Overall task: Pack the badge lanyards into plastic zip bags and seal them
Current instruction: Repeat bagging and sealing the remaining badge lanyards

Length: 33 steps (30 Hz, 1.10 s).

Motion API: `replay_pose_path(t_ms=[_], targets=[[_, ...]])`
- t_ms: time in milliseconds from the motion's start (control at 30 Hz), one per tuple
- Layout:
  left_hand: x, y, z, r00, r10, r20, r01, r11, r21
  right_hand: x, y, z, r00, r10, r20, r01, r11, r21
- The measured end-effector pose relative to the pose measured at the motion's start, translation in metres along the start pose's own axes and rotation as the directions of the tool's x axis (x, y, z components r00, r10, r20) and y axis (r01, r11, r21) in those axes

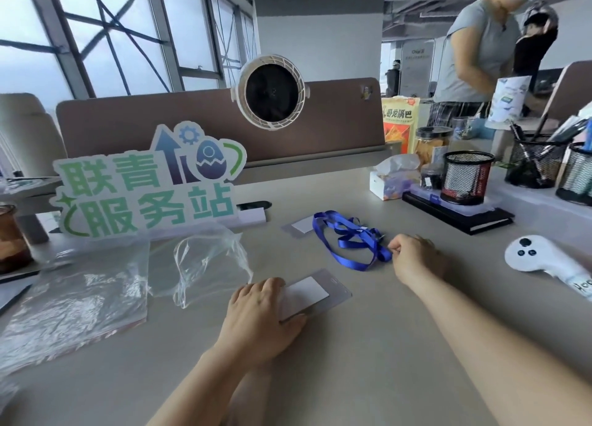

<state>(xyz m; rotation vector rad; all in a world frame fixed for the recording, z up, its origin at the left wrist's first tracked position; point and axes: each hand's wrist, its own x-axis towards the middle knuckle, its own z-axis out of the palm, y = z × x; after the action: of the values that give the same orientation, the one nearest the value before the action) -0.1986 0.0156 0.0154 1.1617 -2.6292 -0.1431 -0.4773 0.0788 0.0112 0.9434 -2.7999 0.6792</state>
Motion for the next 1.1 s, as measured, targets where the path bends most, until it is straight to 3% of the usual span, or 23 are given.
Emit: replay_pose_path(t_ms=[233, 400, 567, 767, 967, 1033, 1100], targets=[[-0.004, 0.001, -0.006, 0.988, -0.155, 0.024, 0.156, 0.981, -0.112, -0.006, 0.002, -0.001, 0.995, 0.016, -0.098, -0.005, 0.994, 0.113], [-0.010, -0.001, -0.006, 0.989, -0.145, -0.007, 0.138, 0.958, -0.251, -0.004, 0.004, 0.002, 1.000, 0.000, 0.014, 0.000, 0.999, -0.034], [-0.011, -0.003, -0.004, 0.989, -0.118, -0.084, 0.076, 0.916, -0.394, -0.010, -0.005, -0.003, 0.995, -0.069, -0.075, 0.079, 0.986, 0.143], [-0.003, -0.002, -0.015, 0.933, -0.214, -0.290, 0.016, 0.828, -0.561, -0.011, -0.019, -0.040, 0.989, -0.112, -0.097, 0.147, 0.810, 0.567], [0.008, -0.002, -0.042, 0.886, -0.283, -0.366, -0.031, 0.754, -0.657, -0.023, -0.059, -0.101, 0.930, -0.259, -0.259, 0.359, 0.501, 0.787], [0.012, -0.002, -0.045, 0.868, -0.319, -0.380, -0.031, 0.731, -0.682, -0.034, -0.066, -0.103, 0.908, -0.378, -0.181, 0.351, 0.449, 0.822], [0.010, -0.002, -0.039, 0.842, -0.373, -0.390, -0.015, 0.706, -0.709, -0.051, -0.064, -0.078, 0.911, -0.410, -0.047, 0.255, 0.470, 0.845]])
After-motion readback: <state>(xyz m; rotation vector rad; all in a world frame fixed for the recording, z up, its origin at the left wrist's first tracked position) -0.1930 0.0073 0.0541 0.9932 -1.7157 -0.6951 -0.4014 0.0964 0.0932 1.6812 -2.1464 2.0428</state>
